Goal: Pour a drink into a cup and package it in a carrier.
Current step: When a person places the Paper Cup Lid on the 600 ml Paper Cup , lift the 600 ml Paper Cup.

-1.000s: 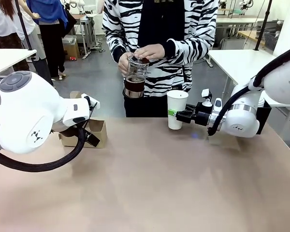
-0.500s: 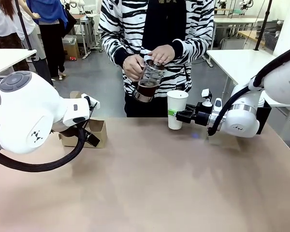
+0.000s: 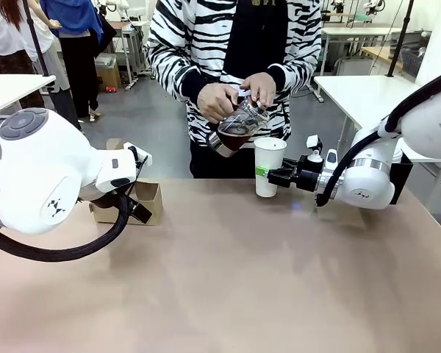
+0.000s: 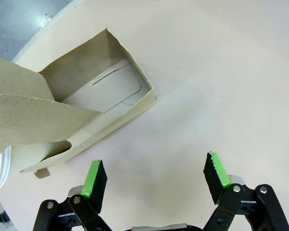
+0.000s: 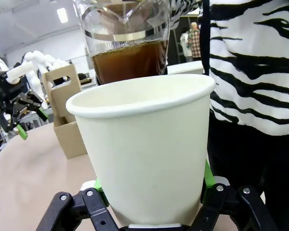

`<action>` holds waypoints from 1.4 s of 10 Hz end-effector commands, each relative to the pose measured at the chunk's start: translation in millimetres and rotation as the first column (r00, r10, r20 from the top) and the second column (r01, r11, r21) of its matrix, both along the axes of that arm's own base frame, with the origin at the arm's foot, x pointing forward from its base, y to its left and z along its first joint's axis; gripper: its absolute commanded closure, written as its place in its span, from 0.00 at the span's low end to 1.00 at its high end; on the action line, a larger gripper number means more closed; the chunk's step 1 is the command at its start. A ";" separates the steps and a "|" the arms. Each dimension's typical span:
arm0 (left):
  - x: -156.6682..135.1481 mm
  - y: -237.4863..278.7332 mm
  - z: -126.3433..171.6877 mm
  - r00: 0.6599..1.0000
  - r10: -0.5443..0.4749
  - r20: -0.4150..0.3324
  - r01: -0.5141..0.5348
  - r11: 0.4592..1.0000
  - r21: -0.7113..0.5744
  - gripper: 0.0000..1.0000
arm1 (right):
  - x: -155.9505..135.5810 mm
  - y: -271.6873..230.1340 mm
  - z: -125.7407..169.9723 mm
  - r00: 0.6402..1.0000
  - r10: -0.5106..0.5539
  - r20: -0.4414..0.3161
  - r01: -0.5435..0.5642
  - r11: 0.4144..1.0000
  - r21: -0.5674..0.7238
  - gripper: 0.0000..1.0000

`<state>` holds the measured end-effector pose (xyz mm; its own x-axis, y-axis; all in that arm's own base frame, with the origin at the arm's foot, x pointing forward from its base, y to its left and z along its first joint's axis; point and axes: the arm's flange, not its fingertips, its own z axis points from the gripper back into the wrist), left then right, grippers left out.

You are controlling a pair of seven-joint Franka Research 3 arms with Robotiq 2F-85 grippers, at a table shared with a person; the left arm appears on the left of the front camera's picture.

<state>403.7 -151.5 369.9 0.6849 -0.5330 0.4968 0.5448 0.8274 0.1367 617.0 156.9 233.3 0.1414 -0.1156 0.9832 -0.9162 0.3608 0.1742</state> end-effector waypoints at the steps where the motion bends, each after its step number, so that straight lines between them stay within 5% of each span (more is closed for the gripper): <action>1: -0.3 0.0 0.4 1.000 -0.001 0.000 0.001 1.000 -0.002 0.00 | -2.1 1.4 2.1 1.000 0.001 0.011 -0.001 1.000 -0.004 0.20; 14: -0.3 0.0 0.4 1.000 -0.001 0.000 0.001 1.000 -0.002 0.00 | -2.1 1.4 2.1 1.000 0.001 0.011 -0.001 1.000 -0.004 0.20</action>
<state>403.7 -151.5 369.9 0.6849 -0.5330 0.4968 0.5448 0.8274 0.1367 616.9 156.9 233.3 0.1415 -0.1155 0.9832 -0.9162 0.3608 0.1742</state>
